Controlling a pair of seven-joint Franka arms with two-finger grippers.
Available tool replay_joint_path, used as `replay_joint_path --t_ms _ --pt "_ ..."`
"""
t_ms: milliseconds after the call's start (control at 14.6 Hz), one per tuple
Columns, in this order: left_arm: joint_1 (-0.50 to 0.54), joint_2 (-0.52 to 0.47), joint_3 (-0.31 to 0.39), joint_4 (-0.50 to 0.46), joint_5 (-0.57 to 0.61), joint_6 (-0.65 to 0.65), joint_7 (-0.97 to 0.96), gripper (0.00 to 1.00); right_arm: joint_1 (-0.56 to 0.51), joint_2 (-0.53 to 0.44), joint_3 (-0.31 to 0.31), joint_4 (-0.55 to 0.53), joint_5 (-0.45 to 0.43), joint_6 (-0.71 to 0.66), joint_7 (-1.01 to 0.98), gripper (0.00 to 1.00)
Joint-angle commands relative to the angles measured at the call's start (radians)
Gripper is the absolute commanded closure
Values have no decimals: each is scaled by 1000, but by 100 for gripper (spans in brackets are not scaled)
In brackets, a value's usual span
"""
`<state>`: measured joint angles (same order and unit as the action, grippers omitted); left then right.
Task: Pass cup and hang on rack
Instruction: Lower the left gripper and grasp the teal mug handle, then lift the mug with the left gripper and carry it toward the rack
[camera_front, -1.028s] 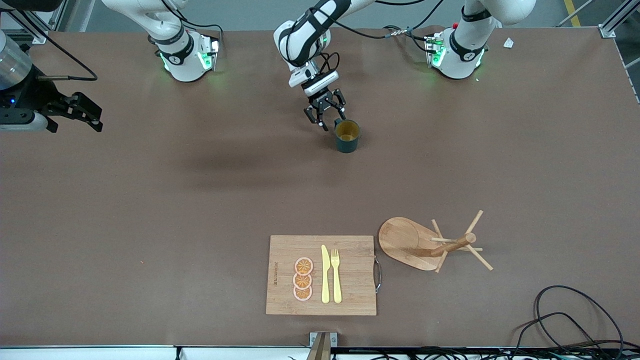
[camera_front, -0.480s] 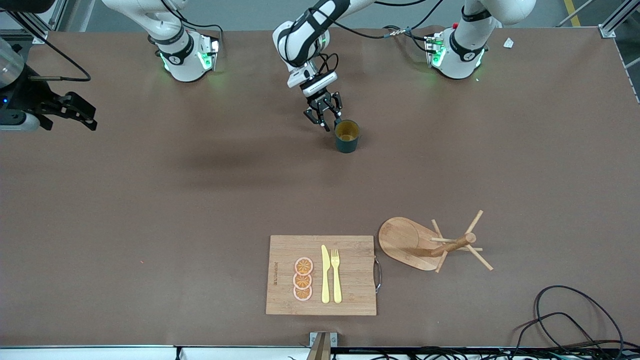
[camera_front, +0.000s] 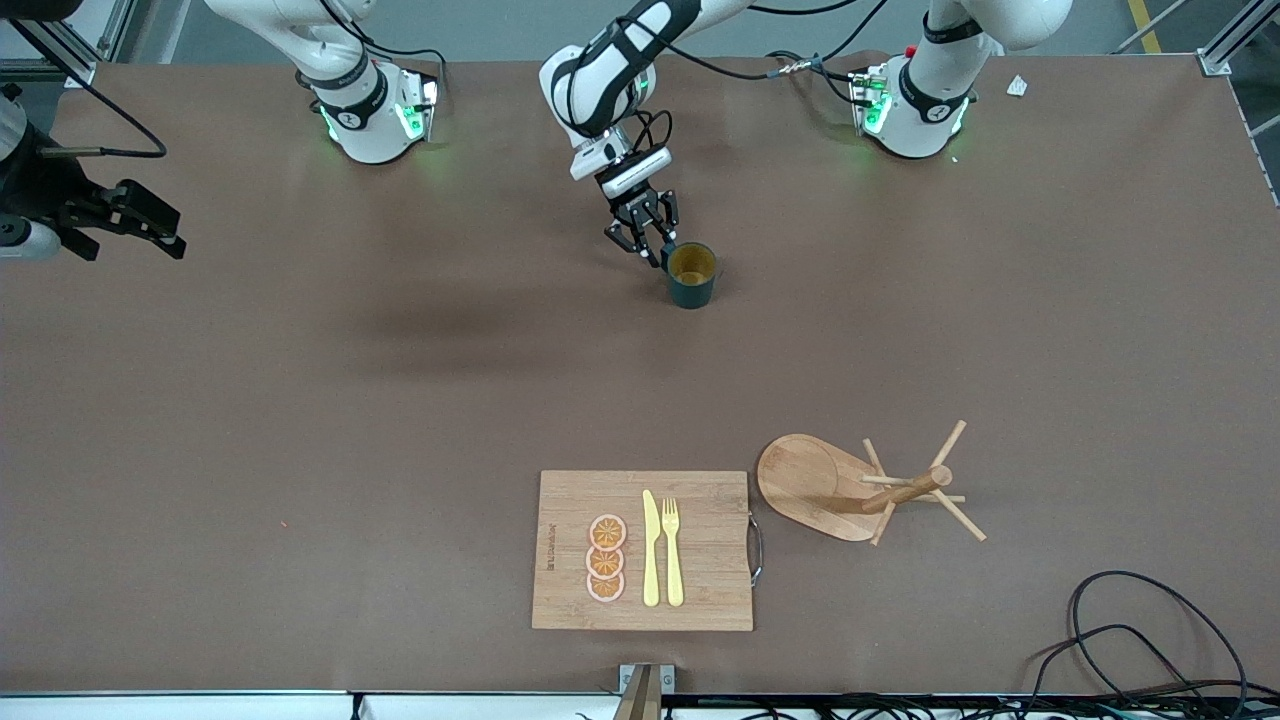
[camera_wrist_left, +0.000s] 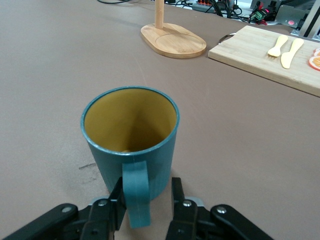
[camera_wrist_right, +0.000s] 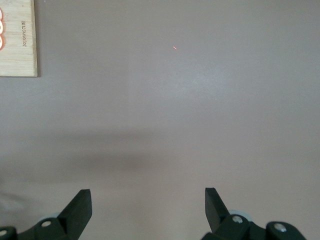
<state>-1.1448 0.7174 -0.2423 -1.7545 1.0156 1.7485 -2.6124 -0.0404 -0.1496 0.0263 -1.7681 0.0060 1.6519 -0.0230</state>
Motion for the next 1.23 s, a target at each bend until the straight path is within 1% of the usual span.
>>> replay_joint_path --t_ms 0,137,206,274,343,411,548,685,822,891,1097,1165 --pt "5 17 -2 23 4 -15 -17 57 -19 2 6 13 22 -11 -28 0" --pt "5 17 -2 27 1 -15 -15 58 -18 4 6 16 22 -12 -28 0" --pt "5 19 -2 29 1 -15 -15 63 -18 2 6 16 20 -12 -29 0" --pt "5 20 -2 29 -5 -15 -18 70 -21 2 6 16 19 -12 -34 0" --pt "7 25 -2 29 -17 -15 -29 80 -30 2 4 16 19 -12 -43 0" --pt "7 28 0 29 -19 -15 -29 85 -50 4 6 16 20 -12 -49 0" --pt "8 25 1 33 -20 -15 -17 99 -58 4 6 16 20 -12 -51 0" --pt "34 16 0 68 -49 -17 23 100 -56 4 6 16 20 -12 -51 0" --pt "59 -7 0 134 -135 -47 121 100 -55 4 6 15 20 -15 -49 0" --pt "86 -41 0 160 -191 -65 179 100 -53 4 6 15 20 -15 -49 0" --pt "173 -114 -6 257 -336 -66 299 100 -50 4 7 15 20 -14 -49 0" --pt "213 -136 -6 294 -407 -64 336 100 -50 4 7 16 20 -12 -49 0"
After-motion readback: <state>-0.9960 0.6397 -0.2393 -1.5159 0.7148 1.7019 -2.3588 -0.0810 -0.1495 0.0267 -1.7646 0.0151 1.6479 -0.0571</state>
